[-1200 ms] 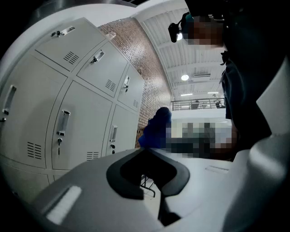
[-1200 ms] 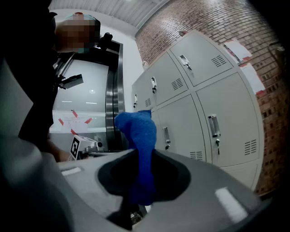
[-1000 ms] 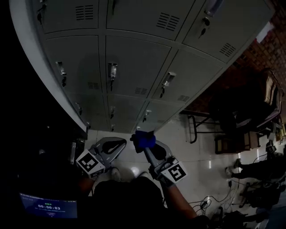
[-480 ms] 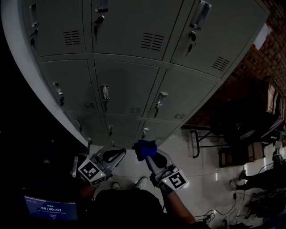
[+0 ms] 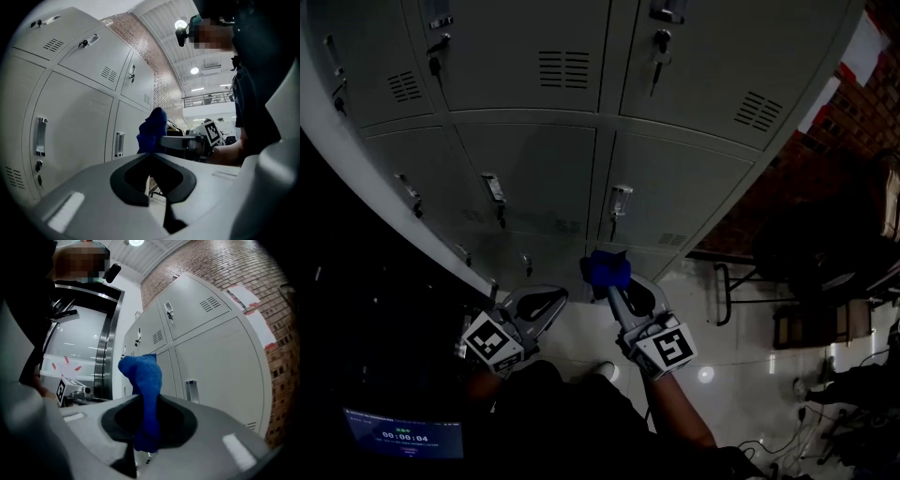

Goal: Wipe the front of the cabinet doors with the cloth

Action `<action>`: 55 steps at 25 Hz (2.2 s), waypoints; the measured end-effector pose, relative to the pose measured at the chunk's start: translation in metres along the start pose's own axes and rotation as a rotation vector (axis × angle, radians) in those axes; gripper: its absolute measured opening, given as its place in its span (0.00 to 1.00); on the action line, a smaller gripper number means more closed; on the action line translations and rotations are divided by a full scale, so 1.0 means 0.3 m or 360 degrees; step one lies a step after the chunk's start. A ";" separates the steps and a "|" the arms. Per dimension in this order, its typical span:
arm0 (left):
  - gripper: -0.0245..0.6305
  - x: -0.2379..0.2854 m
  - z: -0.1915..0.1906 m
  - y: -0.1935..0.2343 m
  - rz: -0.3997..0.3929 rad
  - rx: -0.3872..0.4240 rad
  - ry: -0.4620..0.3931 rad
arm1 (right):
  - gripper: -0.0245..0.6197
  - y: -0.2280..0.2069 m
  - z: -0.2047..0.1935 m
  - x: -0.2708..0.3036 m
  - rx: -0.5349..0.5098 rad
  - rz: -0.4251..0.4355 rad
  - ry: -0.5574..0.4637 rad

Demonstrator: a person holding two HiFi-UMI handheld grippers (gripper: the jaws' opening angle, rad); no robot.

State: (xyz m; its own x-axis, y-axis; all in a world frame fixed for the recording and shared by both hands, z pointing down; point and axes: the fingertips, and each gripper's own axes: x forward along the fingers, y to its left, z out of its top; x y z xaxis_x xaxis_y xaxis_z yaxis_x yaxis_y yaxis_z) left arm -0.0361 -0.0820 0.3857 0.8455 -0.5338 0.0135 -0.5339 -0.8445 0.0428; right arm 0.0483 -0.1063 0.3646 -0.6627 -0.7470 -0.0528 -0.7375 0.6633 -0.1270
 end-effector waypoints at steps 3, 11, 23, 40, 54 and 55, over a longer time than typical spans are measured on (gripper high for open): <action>0.04 0.018 -0.018 0.017 -0.0001 -0.0030 0.0029 | 0.15 -0.061 0.043 0.043 0.0010 -0.0060 -0.0018; 0.04 0.031 -0.033 0.115 -0.0090 -0.0022 0.0028 | 0.15 -0.214 0.255 0.202 -0.0150 -0.0253 -0.0178; 0.04 -0.003 -0.071 0.210 -0.0140 -0.0093 0.0040 | 0.15 -0.355 0.443 0.352 -0.0297 -0.0444 -0.0216; 0.04 0.146 -0.067 0.106 -0.0291 -0.0165 0.0036 | 0.15 -0.670 0.526 0.043 -0.0312 -0.0754 -0.0266; 0.04 0.114 -0.095 0.049 -0.0227 -0.0204 0.0069 | 0.15 -0.875 0.529 -0.223 -0.0261 -0.1063 -0.0251; 0.04 0.106 -0.100 0.051 -0.0220 -0.0203 0.0072 | 0.15 -0.852 0.522 -0.216 -0.0264 -0.1033 -0.0246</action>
State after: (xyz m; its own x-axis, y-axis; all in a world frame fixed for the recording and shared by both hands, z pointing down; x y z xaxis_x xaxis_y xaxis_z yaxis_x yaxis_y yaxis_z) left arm -0.0172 -0.1106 0.4167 0.9119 -0.4081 0.0433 -0.4091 -0.8958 0.1738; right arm 0.3001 -0.2346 0.2453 -0.0629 -0.9852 -0.1595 -0.9973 0.0681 -0.0278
